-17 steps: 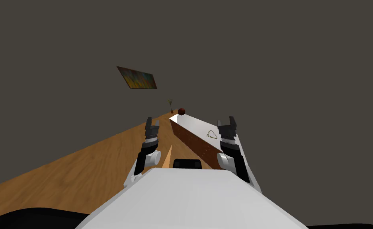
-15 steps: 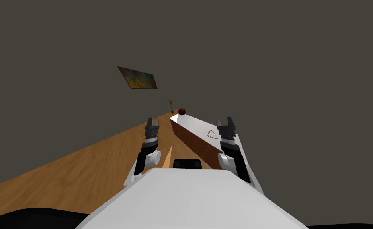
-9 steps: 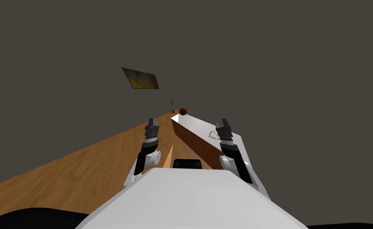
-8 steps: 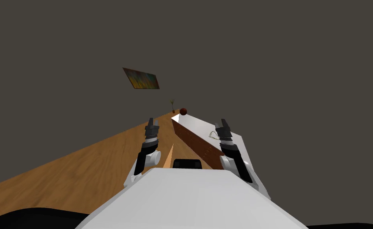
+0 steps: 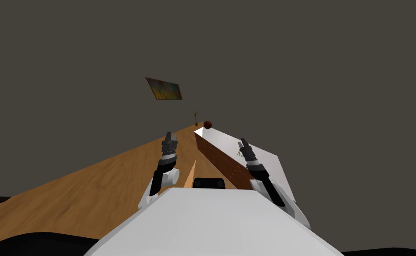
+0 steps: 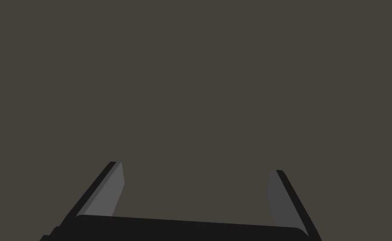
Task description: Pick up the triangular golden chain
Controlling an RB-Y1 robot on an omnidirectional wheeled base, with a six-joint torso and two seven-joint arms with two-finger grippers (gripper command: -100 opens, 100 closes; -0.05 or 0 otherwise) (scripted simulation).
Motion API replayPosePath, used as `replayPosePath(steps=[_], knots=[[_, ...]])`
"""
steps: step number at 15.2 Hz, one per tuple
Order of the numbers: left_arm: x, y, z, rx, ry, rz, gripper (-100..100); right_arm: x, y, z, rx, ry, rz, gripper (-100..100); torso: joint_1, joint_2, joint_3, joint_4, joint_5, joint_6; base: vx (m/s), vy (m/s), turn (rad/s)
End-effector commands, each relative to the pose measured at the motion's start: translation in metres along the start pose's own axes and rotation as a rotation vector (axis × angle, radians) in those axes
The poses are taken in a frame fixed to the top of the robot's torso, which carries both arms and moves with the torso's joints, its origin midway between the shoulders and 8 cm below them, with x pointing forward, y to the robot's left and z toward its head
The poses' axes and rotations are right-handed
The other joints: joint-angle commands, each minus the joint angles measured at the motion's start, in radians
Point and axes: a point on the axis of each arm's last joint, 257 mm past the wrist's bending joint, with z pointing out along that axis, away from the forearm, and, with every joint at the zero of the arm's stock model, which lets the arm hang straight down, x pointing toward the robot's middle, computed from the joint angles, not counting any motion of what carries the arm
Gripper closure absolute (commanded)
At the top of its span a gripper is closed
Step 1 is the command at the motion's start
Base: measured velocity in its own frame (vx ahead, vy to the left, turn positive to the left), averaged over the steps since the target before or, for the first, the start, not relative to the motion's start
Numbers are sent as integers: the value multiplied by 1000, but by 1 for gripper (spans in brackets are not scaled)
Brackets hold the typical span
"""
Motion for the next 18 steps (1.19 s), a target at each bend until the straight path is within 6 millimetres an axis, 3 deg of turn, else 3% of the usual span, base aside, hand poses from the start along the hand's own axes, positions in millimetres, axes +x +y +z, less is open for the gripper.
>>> replayPosePath(steps=[1, 2, 7, 8, 9, 10, 11, 12, 13, 14, 15, 16, 18], knots=[[0, 0, 0, 0, 0, 0, 0, 7, -14, -7, 30, 35, -39, -100, 0, 0, 0, 0, 0, 0, 7, 60, 104], [0, 0, 0, 0, 0, 0, 0, 11, -30, -15, 64, 77, -85, -100, 0, 0, 0, 0, 0, 0, 13, 66, 146], [0, 0, 0, 0, 0, 0, 0, 16, -70, -38, 146, 166, -183, -100, 0, 0, 0, 0, 0, 0, 15, 62, 132], [0, 0, 0, 0, 0, 0, 0, 18, -88, -51, 184, 207, -229, -100, 0, 0, 0, 0, 0, 0, 24, 69, 186], [0, 0, 0, 0, 0, 0, 0, 17, -89, -52, 185, 213, -234, -100, 0, -1, 0, 0, 0, 0, 24, 66, 134], [0, 0, 0, 0, 0, 0, 0, 18, -107, -65, 223, 256, -281, -100, 0, -1, 0, 0, 0, 0, 18, 65, 145], [0, 0, 0, 0, 0, 0, 0, 17, -108, -66, 224, 262, -286, -100, 0, 0, 0, 0, 0, 0, 15, 53, 122], [0, 0, 0, 0, 0, 0, 0, 17, -126, -81, 262, 308, -335, -100, 0, 0, 0, 0, 0, 0, 16, 54, 127], [0, 0, 0, 0, 0, 0, 0, 16, -126, -81, 263, 313, -339, -100, 0, 0, 0, 0, 0, 0, 17, 53, 119], [0, 0, 0, 0, 0, 0, 0, 15, -145, -97, 301, 354, -383, -100, 0, 0, 0, 0, 0, 0, 20, 60, 173], [0, 0, 0, 0, 0, 0, 0, 14, -145, -98, 300, 366, -392, -100, 0, 0, 0, 0, 0, 0, 20, 51, 154], [0, 0, 0, 0, 0, 0, 0, 12, -161, -113, 332, 410, -439, -100, 0, 0, 0, 0, 0, 0, 23, 51, 201], [0, 0, 0, 0, 0, 0, 0, 10, -174, -127, 355, 462, -490, -100, -1, 0, 0, 0, 0, 0, 22, 46, 150]])
